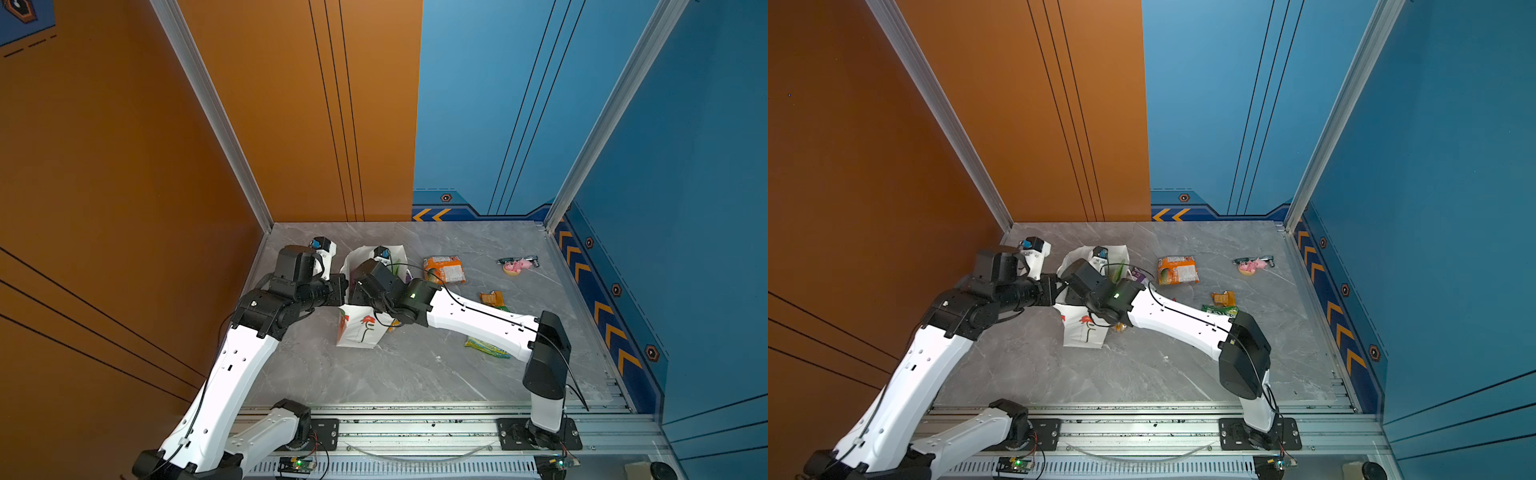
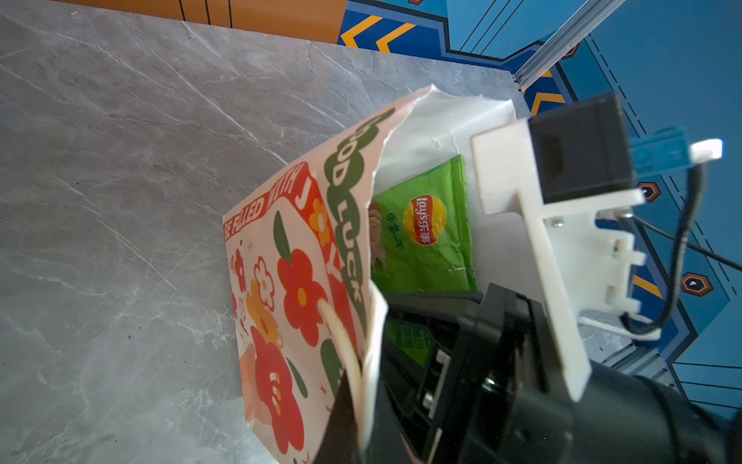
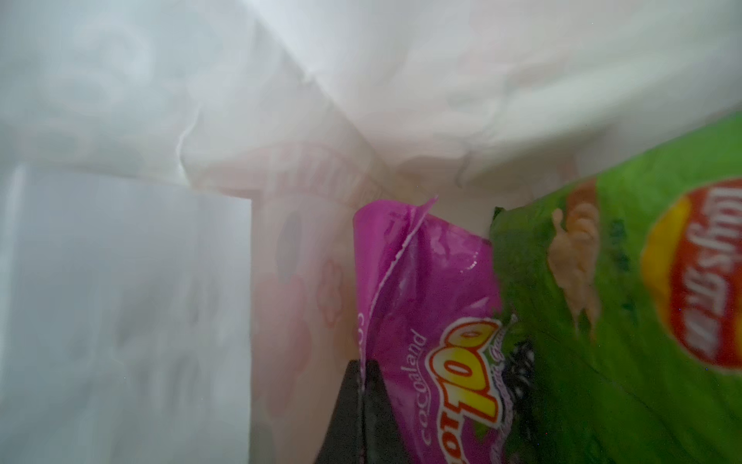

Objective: Place the snacks into the paper bag
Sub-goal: 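Open the right gripper and lift it out of the paper bag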

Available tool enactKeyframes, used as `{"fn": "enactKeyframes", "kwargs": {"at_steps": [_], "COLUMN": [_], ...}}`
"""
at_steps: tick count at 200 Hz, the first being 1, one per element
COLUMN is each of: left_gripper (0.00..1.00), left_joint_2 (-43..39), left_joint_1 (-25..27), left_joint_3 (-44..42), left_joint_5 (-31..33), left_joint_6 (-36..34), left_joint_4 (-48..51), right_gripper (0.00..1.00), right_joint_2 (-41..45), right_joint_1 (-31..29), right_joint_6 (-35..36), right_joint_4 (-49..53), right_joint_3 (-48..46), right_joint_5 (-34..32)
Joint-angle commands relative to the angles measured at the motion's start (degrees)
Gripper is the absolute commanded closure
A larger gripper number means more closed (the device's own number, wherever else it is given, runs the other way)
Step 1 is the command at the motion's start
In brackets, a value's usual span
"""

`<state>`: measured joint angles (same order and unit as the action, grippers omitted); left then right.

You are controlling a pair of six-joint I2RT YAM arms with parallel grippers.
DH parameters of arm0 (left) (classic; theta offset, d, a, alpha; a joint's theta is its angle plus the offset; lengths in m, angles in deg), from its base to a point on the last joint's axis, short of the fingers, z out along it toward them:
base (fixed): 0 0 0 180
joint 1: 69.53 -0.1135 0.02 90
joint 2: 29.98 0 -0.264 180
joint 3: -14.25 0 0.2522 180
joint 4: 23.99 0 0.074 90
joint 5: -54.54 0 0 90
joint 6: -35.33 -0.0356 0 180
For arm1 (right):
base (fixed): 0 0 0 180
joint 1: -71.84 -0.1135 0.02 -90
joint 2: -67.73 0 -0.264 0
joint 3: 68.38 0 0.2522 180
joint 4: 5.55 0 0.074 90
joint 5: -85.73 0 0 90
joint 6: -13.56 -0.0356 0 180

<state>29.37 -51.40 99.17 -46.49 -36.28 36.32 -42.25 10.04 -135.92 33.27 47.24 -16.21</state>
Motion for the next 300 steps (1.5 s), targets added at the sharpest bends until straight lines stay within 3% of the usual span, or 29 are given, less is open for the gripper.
{"fn": "enactKeyframes", "kwargs": {"at_steps": [1,36,90,153,185,214,242,273,300], "left_gripper": [1.0,1.0,1.0,1.0,1.0,1.0,1.0,1.0,1.0], "left_joint_2": [-1.39,-1.43,-1.61,-1.47,-0.63,0.1,-0.28,0.22,0.19], "left_joint_1": [0.68,0.63,0.68,0.13,-1.64,-2.16,-3.56,-5.38,-6.28], "left_joint_3": [-0.45,-0.59,-0.87,-1.28,-0.54,-0.58,-0.84,-0.75,-1.06], "left_joint_5": [-1.41,-0.97,-0.56,1.35,-2.12,-1.75,-2.22,-3.57,-3.73], "left_joint_6": [-1.08,-1.18,-1.34,-1.2,0.4,0.33,0.67,0.99,0.77], "left_joint_4": [-2.67,-2.69,-2.69,-2.62,-2.73,-2.78,-2.77,-2.77,-2.8], "right_gripper": [1.0,0.93,0.67,0.63,0.56,0.5,0.37,0.28,0.25], "right_joint_2": [-0.45,-1.29,-0.97,1.25,2.17,6.1,11.42,19.93,27.05], "right_joint_1": [-0.02,-0.38,-0.17,-0.33,-0.67,-0.95,-1.61,-1.09,-0.32], "right_joint_6": [-1.59,-0.32,1.16,4.3,9.54,14.9,21.74,25.35,27.28], "right_joint_4": [-0.34,-1.16,-0.01,-0.05,0.36,2.47,6.22,3.87,2.89], "right_joint_3": [3.58,4.94,6.5,6.42,8.0,7.56,6.71,-1.79,-7.86], "right_joint_5": [2.43,3.75,3.92,3.35,5.89,3.33,-1.53,-5.11,-8.44]}}
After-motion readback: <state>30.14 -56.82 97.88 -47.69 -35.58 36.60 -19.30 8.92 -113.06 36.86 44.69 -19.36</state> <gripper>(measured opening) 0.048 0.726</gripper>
